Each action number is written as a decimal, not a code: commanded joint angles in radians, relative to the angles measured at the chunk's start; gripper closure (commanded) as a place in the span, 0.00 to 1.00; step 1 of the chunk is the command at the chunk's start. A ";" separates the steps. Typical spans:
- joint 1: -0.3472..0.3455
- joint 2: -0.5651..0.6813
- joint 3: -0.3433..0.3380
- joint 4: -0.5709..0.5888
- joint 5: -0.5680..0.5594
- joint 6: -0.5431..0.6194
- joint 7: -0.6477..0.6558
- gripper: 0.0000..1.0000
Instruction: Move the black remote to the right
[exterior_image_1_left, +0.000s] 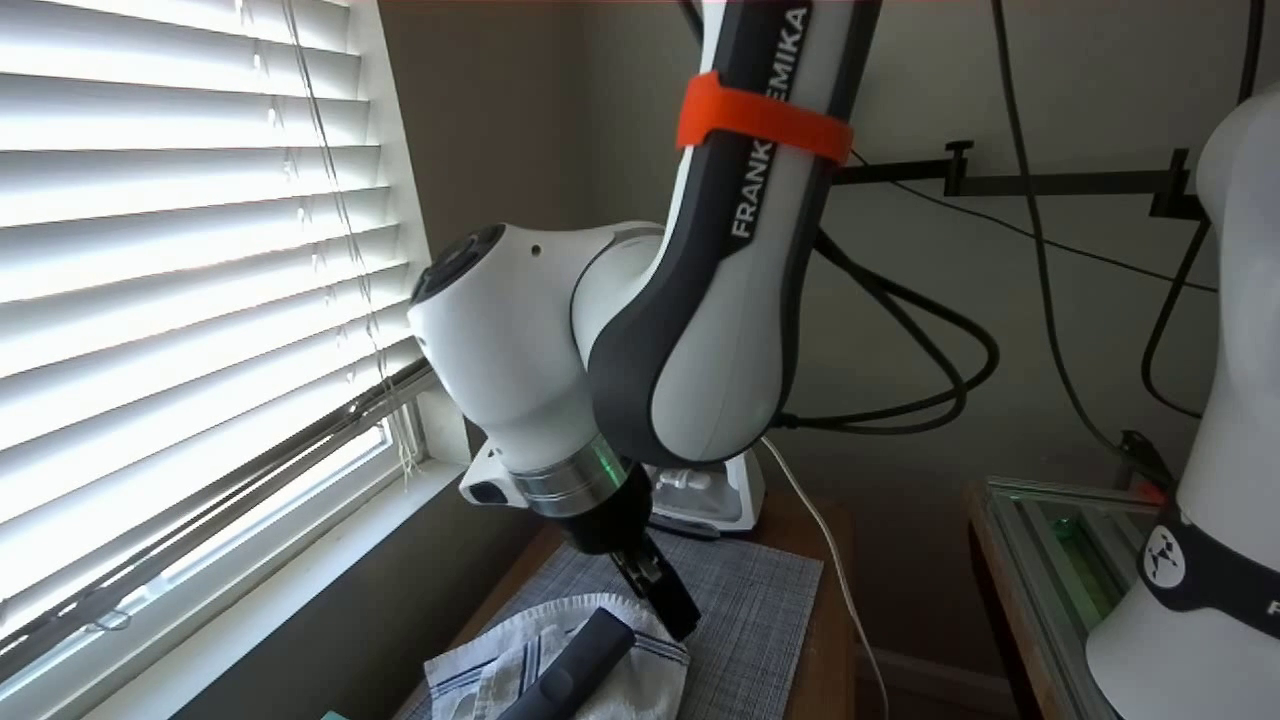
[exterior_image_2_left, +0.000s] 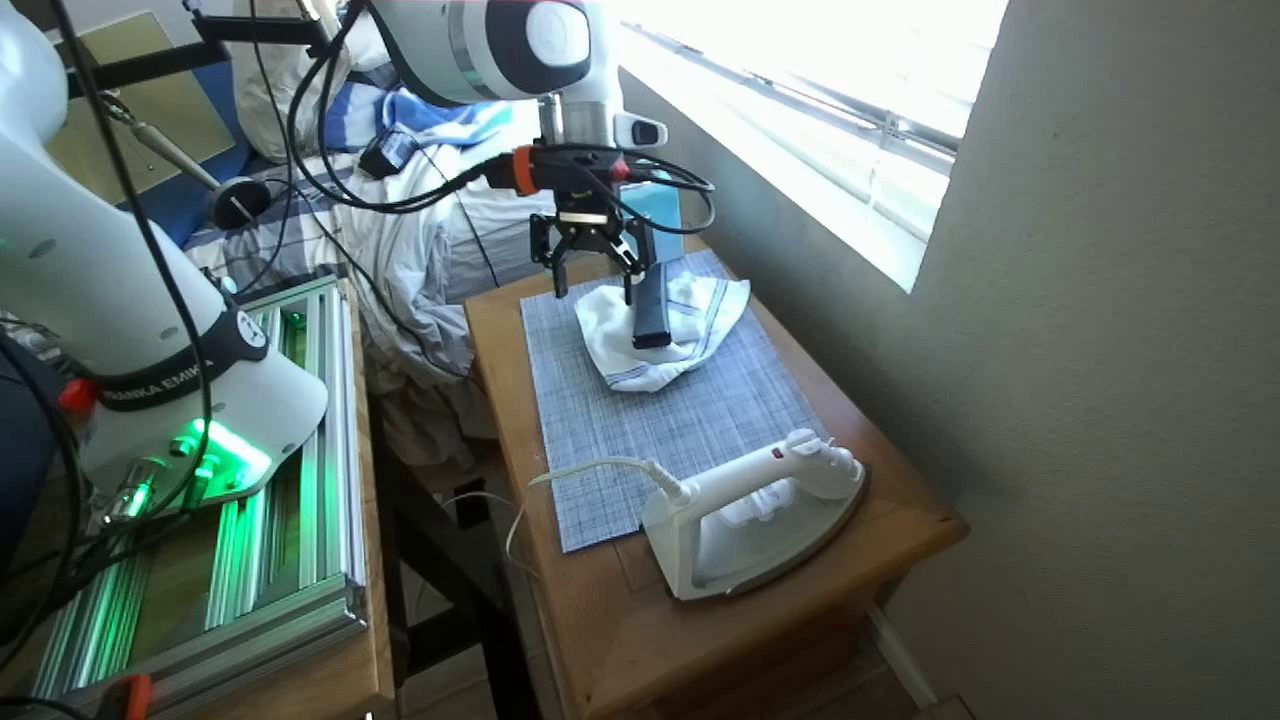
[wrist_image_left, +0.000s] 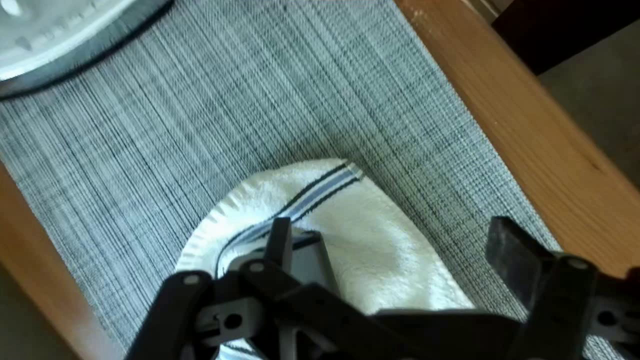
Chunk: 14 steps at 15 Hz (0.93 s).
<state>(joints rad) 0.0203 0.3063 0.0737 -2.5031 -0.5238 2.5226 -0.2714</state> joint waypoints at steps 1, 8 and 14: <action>-0.046 0.075 0.024 0.053 0.071 0.120 -0.233 0.00; -0.040 0.074 -0.008 0.089 0.063 0.114 -0.287 0.00; -0.020 0.139 -0.072 0.104 -0.044 0.211 -0.265 0.00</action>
<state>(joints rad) -0.0195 0.4014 0.0501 -2.4134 -0.5040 2.6736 -0.5548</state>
